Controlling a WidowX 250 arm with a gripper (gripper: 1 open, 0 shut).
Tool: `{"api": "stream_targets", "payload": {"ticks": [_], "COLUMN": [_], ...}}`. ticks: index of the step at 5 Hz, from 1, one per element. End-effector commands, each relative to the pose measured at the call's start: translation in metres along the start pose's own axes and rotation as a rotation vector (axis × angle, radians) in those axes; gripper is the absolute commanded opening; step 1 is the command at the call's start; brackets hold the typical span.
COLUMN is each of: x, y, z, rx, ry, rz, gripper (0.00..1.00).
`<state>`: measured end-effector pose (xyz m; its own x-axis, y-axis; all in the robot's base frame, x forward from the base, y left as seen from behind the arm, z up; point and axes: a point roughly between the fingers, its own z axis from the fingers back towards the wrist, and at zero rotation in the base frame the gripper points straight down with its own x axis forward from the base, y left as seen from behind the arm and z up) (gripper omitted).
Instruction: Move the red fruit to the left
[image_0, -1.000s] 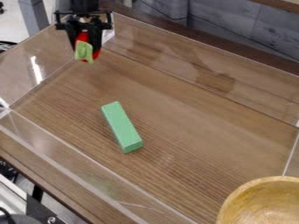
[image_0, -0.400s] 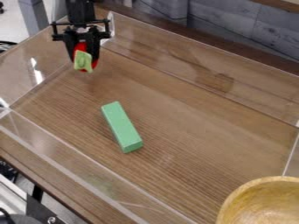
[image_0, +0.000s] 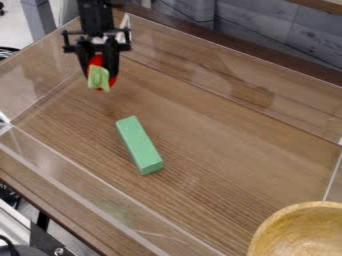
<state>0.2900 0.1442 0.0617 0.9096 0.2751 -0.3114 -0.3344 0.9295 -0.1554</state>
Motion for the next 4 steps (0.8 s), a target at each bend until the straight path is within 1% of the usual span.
{"api": "stream_targets", "payload": {"ticks": [1,2,3,4], "x": [0.005,0.012,0.016,0.021], "y": [-0.005,0.003,0.011,0.022], "z": [0.05,0.048,0.045,0.033], "rx": [0.014,0.024,0.035,0.056], "ry": [-0.111,-0.103,-0.09,-0.068], "rz": [-0.067,-0.077,-0.073,-0.118], "gripper": [0.0,0.0,0.0,0.0]}}
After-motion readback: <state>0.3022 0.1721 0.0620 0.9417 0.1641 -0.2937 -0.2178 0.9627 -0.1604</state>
